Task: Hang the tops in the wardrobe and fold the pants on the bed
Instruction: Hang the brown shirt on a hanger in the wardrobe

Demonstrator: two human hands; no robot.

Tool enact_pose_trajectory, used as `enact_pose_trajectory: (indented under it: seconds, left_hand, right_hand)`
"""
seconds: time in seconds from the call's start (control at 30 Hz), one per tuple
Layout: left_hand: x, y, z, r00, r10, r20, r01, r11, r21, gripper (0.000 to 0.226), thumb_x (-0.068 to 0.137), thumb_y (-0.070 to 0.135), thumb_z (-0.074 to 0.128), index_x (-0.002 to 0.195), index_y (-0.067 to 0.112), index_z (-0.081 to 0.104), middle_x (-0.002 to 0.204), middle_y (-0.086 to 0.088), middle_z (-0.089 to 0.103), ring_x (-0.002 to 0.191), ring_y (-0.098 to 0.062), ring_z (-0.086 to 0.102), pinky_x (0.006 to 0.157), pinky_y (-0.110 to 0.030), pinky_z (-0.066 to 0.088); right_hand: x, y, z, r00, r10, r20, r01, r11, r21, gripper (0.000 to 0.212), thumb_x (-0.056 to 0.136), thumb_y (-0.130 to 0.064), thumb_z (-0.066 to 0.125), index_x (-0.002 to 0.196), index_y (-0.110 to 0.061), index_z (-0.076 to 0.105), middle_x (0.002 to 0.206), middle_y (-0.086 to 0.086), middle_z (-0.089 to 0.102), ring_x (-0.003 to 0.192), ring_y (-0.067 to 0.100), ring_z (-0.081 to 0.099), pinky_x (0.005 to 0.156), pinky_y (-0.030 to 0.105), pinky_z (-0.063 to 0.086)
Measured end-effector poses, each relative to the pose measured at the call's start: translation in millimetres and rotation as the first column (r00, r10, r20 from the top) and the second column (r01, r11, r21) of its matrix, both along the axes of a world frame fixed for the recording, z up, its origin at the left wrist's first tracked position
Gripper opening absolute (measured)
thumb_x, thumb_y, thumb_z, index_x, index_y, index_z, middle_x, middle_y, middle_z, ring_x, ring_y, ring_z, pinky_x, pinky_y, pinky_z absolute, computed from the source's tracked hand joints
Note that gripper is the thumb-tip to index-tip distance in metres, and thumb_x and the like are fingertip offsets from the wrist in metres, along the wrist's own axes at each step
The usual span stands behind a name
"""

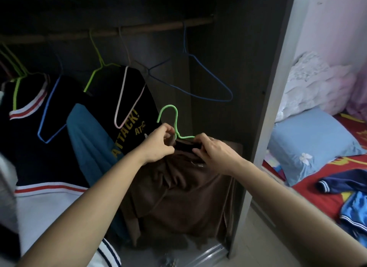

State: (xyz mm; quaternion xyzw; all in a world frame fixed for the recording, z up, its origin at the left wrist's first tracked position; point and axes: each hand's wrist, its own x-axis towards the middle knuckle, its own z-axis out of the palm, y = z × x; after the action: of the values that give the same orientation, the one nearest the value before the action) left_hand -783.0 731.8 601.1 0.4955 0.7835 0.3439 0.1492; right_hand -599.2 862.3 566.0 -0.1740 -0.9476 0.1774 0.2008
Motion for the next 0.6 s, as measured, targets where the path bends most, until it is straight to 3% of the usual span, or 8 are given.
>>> enact_pose_trajectory:
  seconds: [0.1, 0.2, 0.3, 0.37, 0.47, 0.53, 0.6]
  left_hand:
    - [8.8, -2.6, 2.4, 0.998, -0.039, 0.043, 0.037, 0.998, 0.048, 0.047, 0.078, 0.000, 0.066, 0.118, 0.019, 0.052, 0.120, -0.005, 0.057, 0.118, -0.011, 0.053, 0.102, -0.026, 0.040]
    - [12.2, -2.1, 0.3, 0.990, -0.055, 0.129, 0.034, 0.987, 0.158, 0.034, 0.085, -0.003, 0.064, 0.113, 0.013, 0.055, 0.112, -0.006, 0.067, 0.104, -0.011, 0.063, 0.090, -0.020, 0.047]
    - [-0.7, -8.9, 5.9, 0.994, 0.064, 0.087, -0.085, 0.958, 0.274, 0.030, 0.088, -0.004, 0.059, 0.110, 0.017, 0.057, 0.107, -0.002, 0.072, 0.100, -0.012, 0.067, 0.090, -0.027, 0.052]
    - [-11.1, -16.1, 13.5, 0.986, 0.133, 0.096, -0.158, 0.927, 0.341, 0.035, 0.088, -0.005, 0.057, 0.112, 0.021, 0.055, 0.106, -0.001, 0.072, 0.098, -0.011, 0.068, 0.089, -0.028, 0.053]
    - [-13.6, -21.3, 17.6, 0.986, 0.130, 0.106, -0.159, 0.931, 0.329, 0.038, 0.090, -0.003, 0.057, 0.117, 0.024, 0.048, 0.111, -0.005, 0.070, 0.098, -0.012, 0.067, 0.089, -0.028, 0.052]
    - [-13.8, -19.7, 12.4, 0.988, 0.120, 0.099, -0.142, 0.955, 0.261, 0.038, 0.092, 0.000, 0.056, 0.119, 0.025, 0.047, 0.117, -0.007, 0.067, 0.104, -0.015, 0.065, 0.096, -0.035, 0.052]
    - [-15.6, -17.8, 8.1, 0.990, 0.117, 0.084, -0.131, 0.974, 0.186, 0.035, 0.095, 0.003, 0.054, 0.121, 0.025, 0.048, 0.121, -0.006, 0.065, 0.108, -0.016, 0.063, 0.098, -0.035, 0.049]
  right_hand:
    - [-10.6, -0.1, 3.5, 0.989, -0.121, -0.080, 0.134, 0.973, 0.186, 0.038, 0.099, -0.050, 0.047, 0.126, -0.023, 0.042, 0.102, 0.002, 0.068, 0.092, 0.031, 0.066, 0.065, 0.039, 0.048]
    - [-16.3, 5.5, 13.7, 0.983, -0.173, -0.068, 0.186, 0.906, 0.379, 0.034, 0.101, -0.052, 0.039, 0.121, -0.031, 0.056, 0.101, -0.004, 0.064, 0.093, 0.025, 0.067, 0.058, 0.033, 0.042]
    - [-5.9, 23.0, 14.4, 0.966, -0.256, 0.040, 0.203, 0.846, 0.493, 0.033, 0.100, -0.051, 0.042, 0.109, -0.034, 0.067, 0.101, -0.002, 0.057, 0.098, 0.023, 0.061, 0.065, 0.032, 0.038]
    - [3.5, 35.9, 6.7, 0.935, -0.324, 0.141, 0.217, 0.842, 0.494, 0.032, 0.100, -0.050, 0.042, 0.108, -0.034, 0.068, 0.103, -0.001, 0.055, 0.102, 0.023, 0.058, 0.077, 0.035, 0.043]
    - [8.9, 43.1, 3.3, 0.923, -0.326, 0.205, 0.214, 0.877, 0.429, 0.030, 0.102, -0.045, 0.040, 0.108, -0.030, 0.066, 0.102, -0.001, 0.054, 0.103, 0.025, 0.058, 0.071, 0.035, 0.043]
    - [7.0, 39.3, 12.3, 0.948, -0.285, 0.141, 0.193, 0.869, 0.455, 0.027, 0.102, -0.043, 0.044, 0.104, -0.029, 0.067, 0.099, 0.000, 0.053, 0.098, 0.026, 0.058, 0.066, 0.034, 0.045]
    - [4.6, 31.6, 22.4, 0.986, -0.162, -0.041, 0.162, 0.870, 0.466, 0.024, 0.100, -0.038, 0.050, 0.102, -0.025, 0.071, 0.095, 0.002, 0.053, 0.089, 0.026, 0.057, 0.064, 0.036, 0.049]
